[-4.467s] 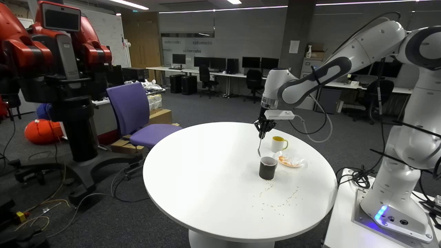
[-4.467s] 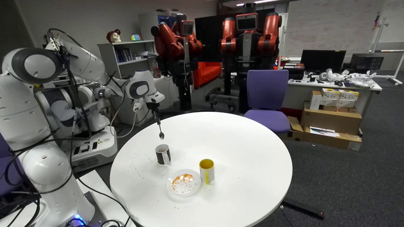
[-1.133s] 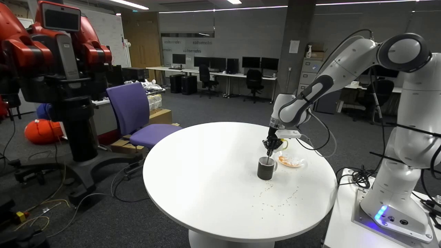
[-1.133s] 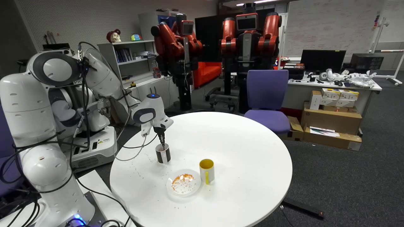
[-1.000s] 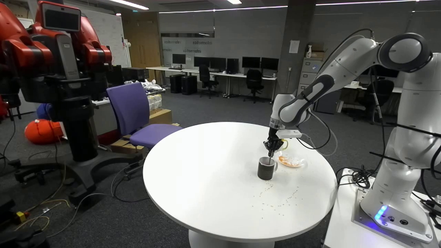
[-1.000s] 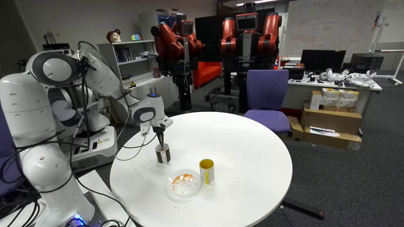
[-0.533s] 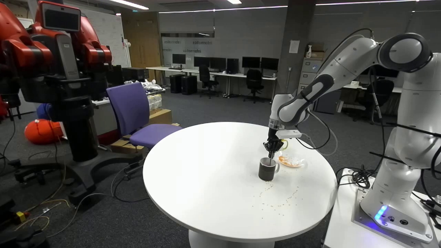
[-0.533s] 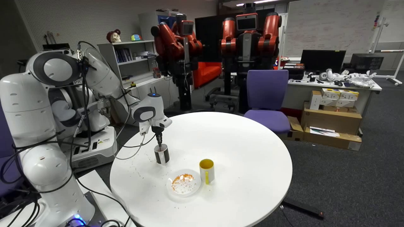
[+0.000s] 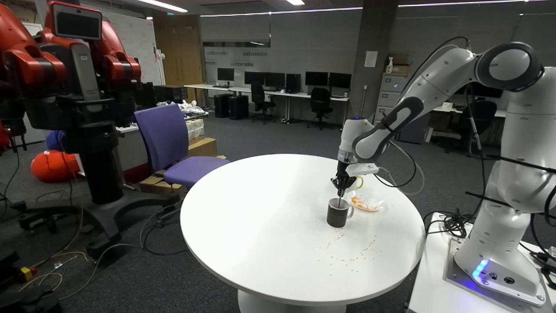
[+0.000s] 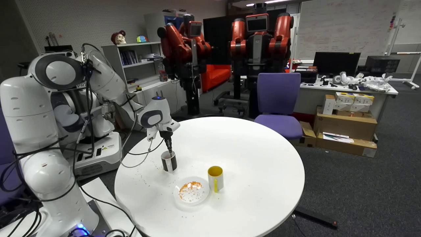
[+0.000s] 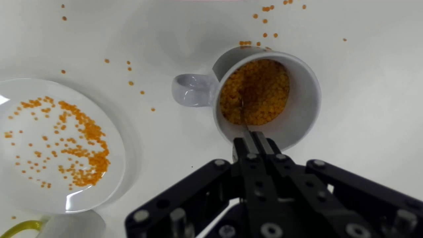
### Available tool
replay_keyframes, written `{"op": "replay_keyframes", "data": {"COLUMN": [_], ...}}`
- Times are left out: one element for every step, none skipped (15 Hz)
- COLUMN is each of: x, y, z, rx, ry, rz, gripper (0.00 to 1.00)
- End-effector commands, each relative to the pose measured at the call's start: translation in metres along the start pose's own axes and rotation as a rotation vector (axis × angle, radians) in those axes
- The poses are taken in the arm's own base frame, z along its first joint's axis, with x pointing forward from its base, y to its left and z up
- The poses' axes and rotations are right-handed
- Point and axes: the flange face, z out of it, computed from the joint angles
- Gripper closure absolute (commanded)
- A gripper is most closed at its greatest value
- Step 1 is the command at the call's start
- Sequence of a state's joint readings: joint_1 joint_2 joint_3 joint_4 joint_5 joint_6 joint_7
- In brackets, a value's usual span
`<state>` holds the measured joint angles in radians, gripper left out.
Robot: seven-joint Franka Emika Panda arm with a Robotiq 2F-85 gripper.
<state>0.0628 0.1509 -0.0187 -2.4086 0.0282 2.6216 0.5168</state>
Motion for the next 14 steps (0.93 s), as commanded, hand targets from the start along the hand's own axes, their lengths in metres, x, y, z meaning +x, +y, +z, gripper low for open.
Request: {"op": "replay_keyframes", "data": {"x": [-0.002,-0.004,-0.004,-0.003,-0.002,0.0,0.001,0.003,0.004,0.006,0.007,0.007,0.008,0.008], "y": [-0.006,-0.01,-0.012,-0.013,-0.014,-0.013,-0.013,-0.012,-0.011,-0.01,-0.009,-0.01,-0.01,-0.01], "z": [-0.001,-0.001,-0.001,-0.001,-0.001,-0.001,-0.002,-0.002,-0.002,-0.002,-0.003,-0.004,-0.005,-0.006], "rx": [-0.111,-0.094,-0.075,-0.046,-0.025,0.002,0.03,0.057,0.079,0.094,0.084,0.058,0.029,-0.021], "ry": [-0.03,-0.046,-0.057,-0.058,-0.058,-0.055,-0.057,-0.061,-0.06,-0.055,-0.034,-0.004,0.027,0.056], "rz": [-0.033,-0.041,-0.037,-0.025,-0.011,0.021,0.045,0.071,0.093,0.116,0.127,0.12,0.107,0.085], "gripper": [0.99,0.99,0.99,0.99,0.99,0.99,0.99,0.99,0.99,0.99,0.99,0.99,0.99,0.99]}}
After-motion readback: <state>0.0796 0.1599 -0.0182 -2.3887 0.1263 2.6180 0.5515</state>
